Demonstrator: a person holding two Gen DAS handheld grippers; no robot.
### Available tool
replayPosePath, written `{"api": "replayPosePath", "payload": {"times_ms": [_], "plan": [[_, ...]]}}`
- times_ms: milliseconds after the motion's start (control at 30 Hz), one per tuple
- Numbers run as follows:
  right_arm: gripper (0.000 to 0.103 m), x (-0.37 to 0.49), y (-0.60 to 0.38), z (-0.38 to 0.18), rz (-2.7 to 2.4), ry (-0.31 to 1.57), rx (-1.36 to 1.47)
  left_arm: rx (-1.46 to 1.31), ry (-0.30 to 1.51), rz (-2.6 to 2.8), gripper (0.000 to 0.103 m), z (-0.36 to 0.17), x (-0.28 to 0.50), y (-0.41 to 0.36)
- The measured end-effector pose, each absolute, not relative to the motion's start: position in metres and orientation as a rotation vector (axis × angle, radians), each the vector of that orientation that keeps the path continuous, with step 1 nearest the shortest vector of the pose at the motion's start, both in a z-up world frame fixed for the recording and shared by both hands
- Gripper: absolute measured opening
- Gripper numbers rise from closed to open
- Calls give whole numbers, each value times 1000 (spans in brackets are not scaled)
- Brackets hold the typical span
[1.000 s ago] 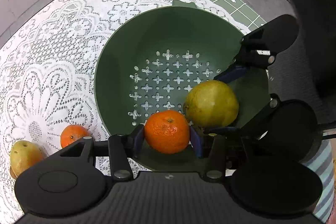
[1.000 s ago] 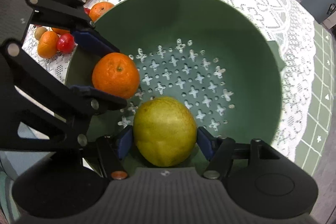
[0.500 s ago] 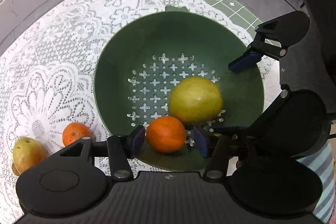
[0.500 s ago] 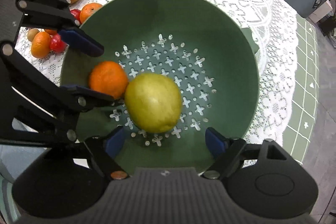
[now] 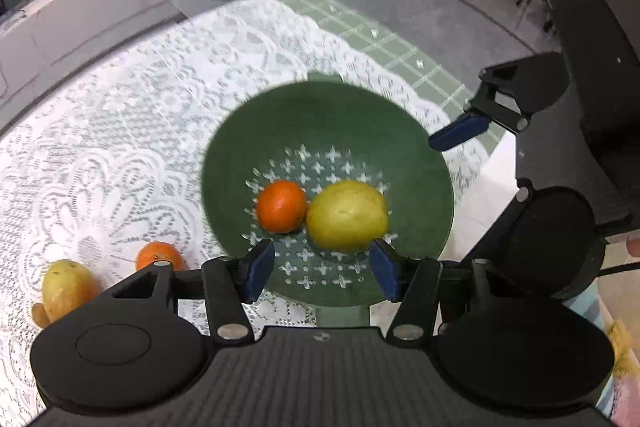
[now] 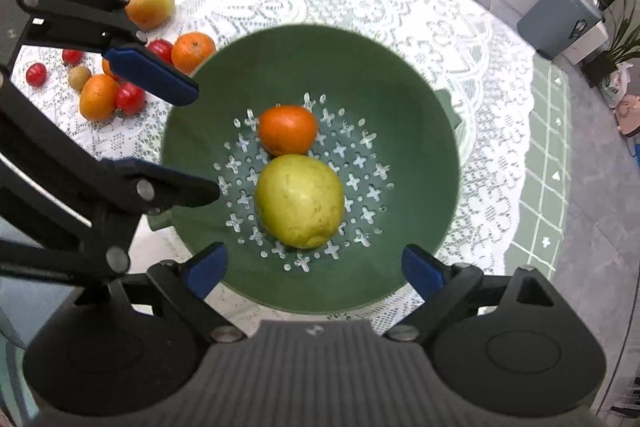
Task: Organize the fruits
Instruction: 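Open the right gripper to drop the pomelo while the left gripper releases the orange, then move both grippers back from the colander toward the remaining fruit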
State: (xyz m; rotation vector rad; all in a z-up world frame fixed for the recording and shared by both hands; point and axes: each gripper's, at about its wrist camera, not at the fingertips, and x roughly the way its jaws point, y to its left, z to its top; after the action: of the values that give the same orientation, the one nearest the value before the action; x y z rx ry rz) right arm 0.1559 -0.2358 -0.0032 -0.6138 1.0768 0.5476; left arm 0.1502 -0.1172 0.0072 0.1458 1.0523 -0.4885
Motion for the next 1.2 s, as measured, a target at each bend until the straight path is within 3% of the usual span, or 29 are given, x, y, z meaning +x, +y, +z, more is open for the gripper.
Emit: {"api": "replayPosePath", "payload": {"times_ms": [367, 700, 900, 1200], "plan": [[91, 118, -228, 14, 449, 875, -389, 58, 843, -358, 65, 43, 110, -62], [91, 79, -191, 1, 404, 679, -68, 3, 744, -205, 65, 42, 83, -9], [91, 62, -156, -13, 404, 579, -51, -46, 678, -118, 68, 32, 63, 32], [91, 45, -126, -29, 437, 493, -119, -106, 723, -62, 68, 1, 39, 80]]}}
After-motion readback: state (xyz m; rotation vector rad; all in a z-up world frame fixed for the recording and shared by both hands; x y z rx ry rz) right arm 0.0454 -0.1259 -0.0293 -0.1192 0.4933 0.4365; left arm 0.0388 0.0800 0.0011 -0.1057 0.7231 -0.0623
